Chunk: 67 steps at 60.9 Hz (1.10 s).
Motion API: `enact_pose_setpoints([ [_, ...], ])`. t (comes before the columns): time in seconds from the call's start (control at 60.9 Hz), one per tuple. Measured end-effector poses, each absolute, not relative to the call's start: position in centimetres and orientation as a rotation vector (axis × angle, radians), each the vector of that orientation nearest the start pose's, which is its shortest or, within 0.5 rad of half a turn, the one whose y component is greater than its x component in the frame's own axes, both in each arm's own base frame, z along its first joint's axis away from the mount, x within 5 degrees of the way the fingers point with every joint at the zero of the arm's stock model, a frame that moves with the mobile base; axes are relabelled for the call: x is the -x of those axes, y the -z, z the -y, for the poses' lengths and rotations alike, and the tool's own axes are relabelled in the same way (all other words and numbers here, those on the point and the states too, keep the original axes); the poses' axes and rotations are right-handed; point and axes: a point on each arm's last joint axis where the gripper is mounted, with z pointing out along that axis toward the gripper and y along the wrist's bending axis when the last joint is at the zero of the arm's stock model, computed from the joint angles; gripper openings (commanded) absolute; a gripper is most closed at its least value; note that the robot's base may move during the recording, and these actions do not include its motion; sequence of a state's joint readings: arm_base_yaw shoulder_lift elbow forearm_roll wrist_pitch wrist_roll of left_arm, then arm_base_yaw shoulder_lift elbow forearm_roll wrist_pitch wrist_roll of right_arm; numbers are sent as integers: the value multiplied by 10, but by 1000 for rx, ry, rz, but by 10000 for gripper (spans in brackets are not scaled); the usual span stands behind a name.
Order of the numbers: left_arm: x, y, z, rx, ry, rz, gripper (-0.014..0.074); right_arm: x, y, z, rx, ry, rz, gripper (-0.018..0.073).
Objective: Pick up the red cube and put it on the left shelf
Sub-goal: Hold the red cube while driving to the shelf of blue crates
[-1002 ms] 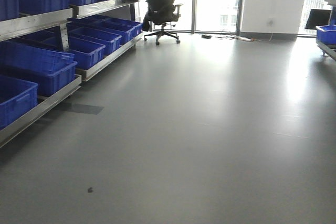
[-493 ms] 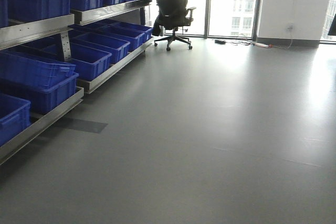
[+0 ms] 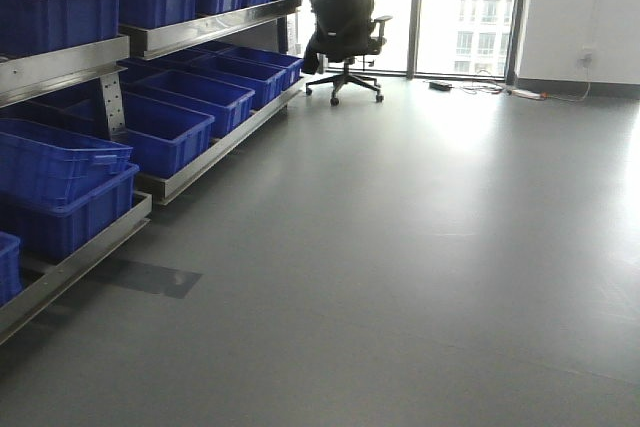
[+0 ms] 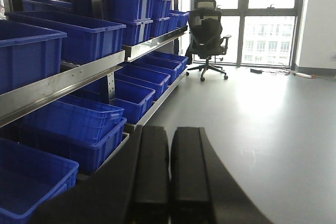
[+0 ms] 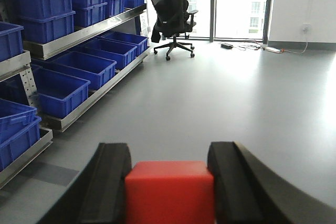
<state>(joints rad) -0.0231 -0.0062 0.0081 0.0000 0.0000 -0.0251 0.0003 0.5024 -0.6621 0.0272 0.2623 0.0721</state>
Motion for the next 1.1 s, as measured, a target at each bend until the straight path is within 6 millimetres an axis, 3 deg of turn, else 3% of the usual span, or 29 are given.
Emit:
enact_pose_setpoints([
  [1.101, -56, -211, 1, 2, 39, -1486, 102, -100, -374, -1, -72, -83, -1585, 58],
])
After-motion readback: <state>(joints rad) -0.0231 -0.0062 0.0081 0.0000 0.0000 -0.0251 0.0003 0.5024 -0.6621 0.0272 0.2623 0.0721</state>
